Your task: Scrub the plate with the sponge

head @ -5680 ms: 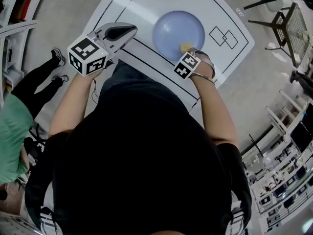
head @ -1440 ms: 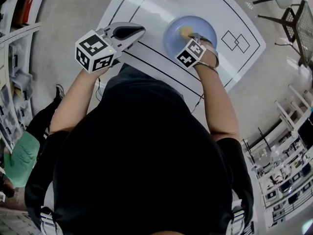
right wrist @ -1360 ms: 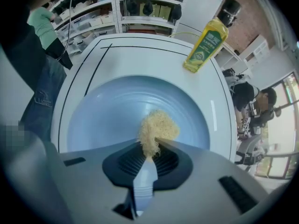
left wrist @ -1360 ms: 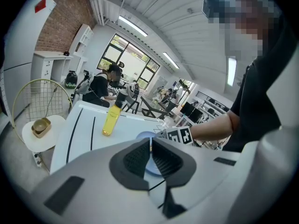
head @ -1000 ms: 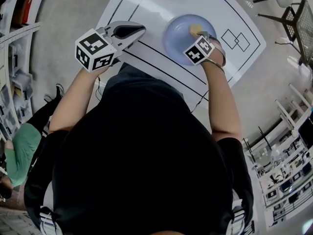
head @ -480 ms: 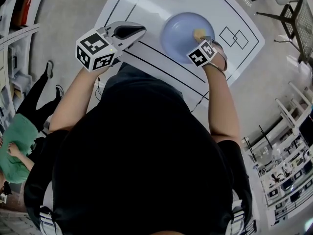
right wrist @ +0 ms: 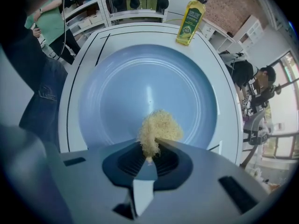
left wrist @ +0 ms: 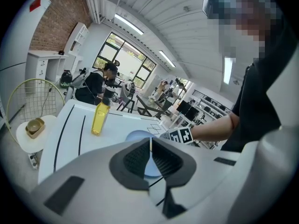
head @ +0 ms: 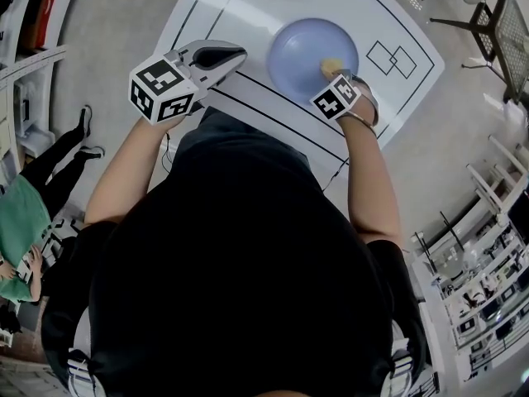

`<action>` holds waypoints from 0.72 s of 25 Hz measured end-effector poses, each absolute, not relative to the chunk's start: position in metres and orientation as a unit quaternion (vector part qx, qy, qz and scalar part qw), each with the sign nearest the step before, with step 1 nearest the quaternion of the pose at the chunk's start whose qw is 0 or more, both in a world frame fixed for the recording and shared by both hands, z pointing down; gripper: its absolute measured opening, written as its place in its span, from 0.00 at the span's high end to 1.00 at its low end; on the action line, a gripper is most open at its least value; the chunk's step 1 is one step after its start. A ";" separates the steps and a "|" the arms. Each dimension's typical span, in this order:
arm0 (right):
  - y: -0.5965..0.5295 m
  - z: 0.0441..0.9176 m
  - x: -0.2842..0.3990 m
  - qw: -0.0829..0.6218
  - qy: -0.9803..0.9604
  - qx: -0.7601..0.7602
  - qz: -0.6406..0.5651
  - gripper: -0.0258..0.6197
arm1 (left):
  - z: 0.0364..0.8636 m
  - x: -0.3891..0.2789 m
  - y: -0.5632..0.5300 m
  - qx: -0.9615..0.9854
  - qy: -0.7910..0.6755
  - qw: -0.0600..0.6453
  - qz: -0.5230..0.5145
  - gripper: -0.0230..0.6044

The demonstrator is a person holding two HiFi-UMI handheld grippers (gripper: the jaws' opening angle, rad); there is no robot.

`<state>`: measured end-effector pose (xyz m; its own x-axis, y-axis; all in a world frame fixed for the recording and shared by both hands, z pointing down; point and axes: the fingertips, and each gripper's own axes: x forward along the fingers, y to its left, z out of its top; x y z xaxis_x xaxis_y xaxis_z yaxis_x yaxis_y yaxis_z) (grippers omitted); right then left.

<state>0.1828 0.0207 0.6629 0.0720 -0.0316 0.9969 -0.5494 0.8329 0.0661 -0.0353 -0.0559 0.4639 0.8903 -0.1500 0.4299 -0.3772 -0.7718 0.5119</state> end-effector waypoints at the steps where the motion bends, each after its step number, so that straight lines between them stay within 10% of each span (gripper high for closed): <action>1: 0.024 0.663 0.182 0.698 -0.656 0.220 0.187 0.91 | 0.463 -0.035 -0.054 0.923 -0.142 0.306 0.185 0.93; 18: 0.051 0.663 0.137 0.681 -0.682 0.181 0.197 0.91 | 0.460 -0.037 -0.038 0.923 -0.152 0.304 0.180 0.93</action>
